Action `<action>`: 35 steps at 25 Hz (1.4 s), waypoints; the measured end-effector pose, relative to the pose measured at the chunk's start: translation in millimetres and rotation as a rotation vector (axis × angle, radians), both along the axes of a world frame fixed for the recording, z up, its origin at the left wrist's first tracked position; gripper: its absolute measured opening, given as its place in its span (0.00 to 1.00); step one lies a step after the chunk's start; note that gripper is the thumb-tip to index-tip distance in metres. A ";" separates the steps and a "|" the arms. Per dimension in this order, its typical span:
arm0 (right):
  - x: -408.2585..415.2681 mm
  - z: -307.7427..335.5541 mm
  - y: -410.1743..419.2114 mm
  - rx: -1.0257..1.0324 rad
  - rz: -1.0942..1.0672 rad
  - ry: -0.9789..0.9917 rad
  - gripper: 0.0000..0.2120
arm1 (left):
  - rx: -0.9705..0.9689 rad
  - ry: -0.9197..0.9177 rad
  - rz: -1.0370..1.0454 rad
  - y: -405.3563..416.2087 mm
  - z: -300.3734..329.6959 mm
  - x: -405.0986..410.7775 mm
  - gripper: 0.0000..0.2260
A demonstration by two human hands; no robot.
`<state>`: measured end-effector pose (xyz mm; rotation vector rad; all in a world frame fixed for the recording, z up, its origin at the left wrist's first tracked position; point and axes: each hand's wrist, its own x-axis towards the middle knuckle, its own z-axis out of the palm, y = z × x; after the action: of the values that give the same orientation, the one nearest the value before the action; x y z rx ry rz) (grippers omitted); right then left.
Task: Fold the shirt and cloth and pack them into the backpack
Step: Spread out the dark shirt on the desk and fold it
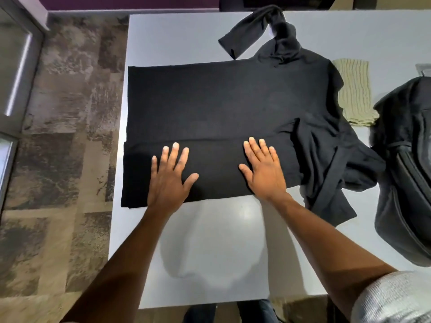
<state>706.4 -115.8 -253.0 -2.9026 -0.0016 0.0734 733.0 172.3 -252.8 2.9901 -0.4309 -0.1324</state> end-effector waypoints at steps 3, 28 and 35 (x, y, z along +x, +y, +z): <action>-4.1 -0.8 -36.5 -0.009 -0.064 -0.003 0.31 | 0.003 -0.019 0.067 33.4 0.2 6.9 0.33; -43.7 92.2 -137.1 0.599 -0.636 -0.284 0.08 | -0.520 0.269 -0.252 -254.7 94.2 -36.9 0.28; -59.8 76.0 -193.7 0.773 -1.011 -0.021 0.16 | -0.182 0.353 -0.250 -334.9 94.8 -43.9 0.28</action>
<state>646.5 -309.5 -177.0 -1.8564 1.1244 -0.1122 689.2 -162.6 -158.0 2.6473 -0.7242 -0.5964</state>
